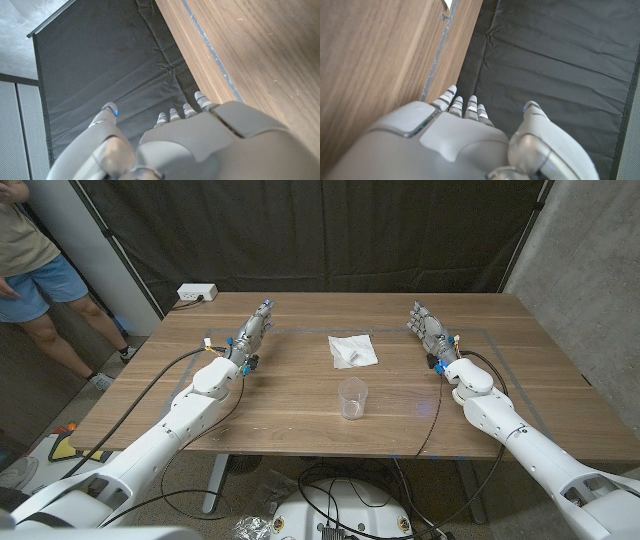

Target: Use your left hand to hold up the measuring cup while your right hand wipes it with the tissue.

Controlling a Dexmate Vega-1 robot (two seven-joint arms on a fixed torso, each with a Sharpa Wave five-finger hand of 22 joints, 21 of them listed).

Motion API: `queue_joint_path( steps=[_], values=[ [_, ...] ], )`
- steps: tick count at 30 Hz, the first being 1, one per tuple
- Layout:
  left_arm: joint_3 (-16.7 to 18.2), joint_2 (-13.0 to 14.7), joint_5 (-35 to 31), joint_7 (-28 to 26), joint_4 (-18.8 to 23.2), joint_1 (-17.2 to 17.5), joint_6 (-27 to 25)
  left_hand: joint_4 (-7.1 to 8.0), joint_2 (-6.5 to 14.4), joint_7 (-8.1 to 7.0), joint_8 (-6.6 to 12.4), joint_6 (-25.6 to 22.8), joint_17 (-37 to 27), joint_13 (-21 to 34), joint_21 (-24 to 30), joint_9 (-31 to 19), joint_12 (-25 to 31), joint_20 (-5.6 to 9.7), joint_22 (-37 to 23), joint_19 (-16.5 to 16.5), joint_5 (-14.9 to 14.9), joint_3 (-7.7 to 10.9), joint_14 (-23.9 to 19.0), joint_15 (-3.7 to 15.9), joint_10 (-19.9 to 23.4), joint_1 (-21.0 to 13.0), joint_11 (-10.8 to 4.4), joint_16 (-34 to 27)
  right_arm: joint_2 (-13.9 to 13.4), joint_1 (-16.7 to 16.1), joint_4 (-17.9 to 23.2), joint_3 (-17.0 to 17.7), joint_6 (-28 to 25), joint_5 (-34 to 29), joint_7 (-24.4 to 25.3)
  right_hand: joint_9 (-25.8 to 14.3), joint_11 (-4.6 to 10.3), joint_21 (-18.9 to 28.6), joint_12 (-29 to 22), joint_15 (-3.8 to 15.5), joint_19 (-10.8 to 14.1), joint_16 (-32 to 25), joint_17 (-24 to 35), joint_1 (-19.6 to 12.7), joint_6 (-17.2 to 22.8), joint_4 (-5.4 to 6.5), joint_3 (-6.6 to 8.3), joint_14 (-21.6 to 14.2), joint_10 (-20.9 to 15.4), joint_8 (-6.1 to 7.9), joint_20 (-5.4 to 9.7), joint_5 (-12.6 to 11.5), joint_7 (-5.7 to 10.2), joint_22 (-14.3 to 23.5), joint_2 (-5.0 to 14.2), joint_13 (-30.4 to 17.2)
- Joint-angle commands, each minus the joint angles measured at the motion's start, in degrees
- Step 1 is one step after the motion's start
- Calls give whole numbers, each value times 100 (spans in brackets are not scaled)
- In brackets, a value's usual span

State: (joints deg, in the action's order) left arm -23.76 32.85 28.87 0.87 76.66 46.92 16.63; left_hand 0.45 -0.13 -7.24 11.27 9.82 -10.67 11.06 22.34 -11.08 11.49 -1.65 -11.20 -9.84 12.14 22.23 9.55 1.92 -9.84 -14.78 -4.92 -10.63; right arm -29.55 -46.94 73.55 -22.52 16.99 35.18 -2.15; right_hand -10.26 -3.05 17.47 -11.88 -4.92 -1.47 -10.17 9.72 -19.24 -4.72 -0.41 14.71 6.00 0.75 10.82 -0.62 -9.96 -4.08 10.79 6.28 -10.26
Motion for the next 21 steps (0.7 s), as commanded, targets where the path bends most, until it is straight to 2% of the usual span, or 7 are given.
queue_joint_path(
  steps=[1, 5, 7, 11, 21],
  values=[
    [-192, 357, -424, 182, 269, -35, 29, -98, -159, 43, -14, 1499, -14, 18, -30, -12, -6, -35, -17, -336, 34, -20, 683, -2, -1112, -62, -34, -40, -12, 71, -19, -54, -98, -67, -23, -25, -52, -8, -20, -39, -36, -20, 17, -69, -30, -35, 9, 9, 4, 14, -36, -17, 13, 13, 5, -26],
    [-280, 468, -591, 438, 244, -102, 231, -218, -339, 133, -14, 1566, -19, 22, -24, -17, 8, -94, -16, -280, 64, -88, 599, -30, -1105, -176, -40, -69, -11, 90, -13, -82, -96, -116, -13, -25, -51, -10, -22, -41, -33, -20, 17, -69, -31, -39, 6, 8, -3, 13, -35, -17, 16, 13, 2, -26],
    [-304, 506, -657, 492, 260, -108, 294, -297, -448, 206, -17, 1619, -21, 24, -23, -21, 16, -132, -15, -247, 94, -128, 569, -79, -1107, -259, -8, -77, -30, 99, 24, -107, -121, -178, 30, -25, -50, -13, -23, -37, -31, -20, 17, -68, -29, -42, 4, 7, -6, 14, -34, -16, 14, 13, -1, -26],
    [-321, 608, -807, 498, 376, -71, 338, -420, -604, 256, 12, 1604, -24, 27, -22, -25, 50, -168, -14, -196, 149, -184, 505, -126, -1046, -402, 97, -92, -56, 112, 93, -161, -125, -298, 75, -25, -48, -16, -25, -36, -29, -20, 17, -66, -31, -47, -1, 7, -13, 13, -33, -15, 20, 13, -7, -26],
    [-266, 828, -958, 505, 698, 122, 438, -608, -807, 302, 82, 1462, -29, 30, -17, -27, 131, -265, -13, -107, 245, -264, 277, -203, -844, -643, 158, -155, -73, 112, 239, -269, -162, -506, 182, -25, -32, -29, -33, -27, -22, -22, 17, -59, -23, -63, -17, 0, -44, 15, -37, -15, 19, 14, -27, -26]
  ],
)
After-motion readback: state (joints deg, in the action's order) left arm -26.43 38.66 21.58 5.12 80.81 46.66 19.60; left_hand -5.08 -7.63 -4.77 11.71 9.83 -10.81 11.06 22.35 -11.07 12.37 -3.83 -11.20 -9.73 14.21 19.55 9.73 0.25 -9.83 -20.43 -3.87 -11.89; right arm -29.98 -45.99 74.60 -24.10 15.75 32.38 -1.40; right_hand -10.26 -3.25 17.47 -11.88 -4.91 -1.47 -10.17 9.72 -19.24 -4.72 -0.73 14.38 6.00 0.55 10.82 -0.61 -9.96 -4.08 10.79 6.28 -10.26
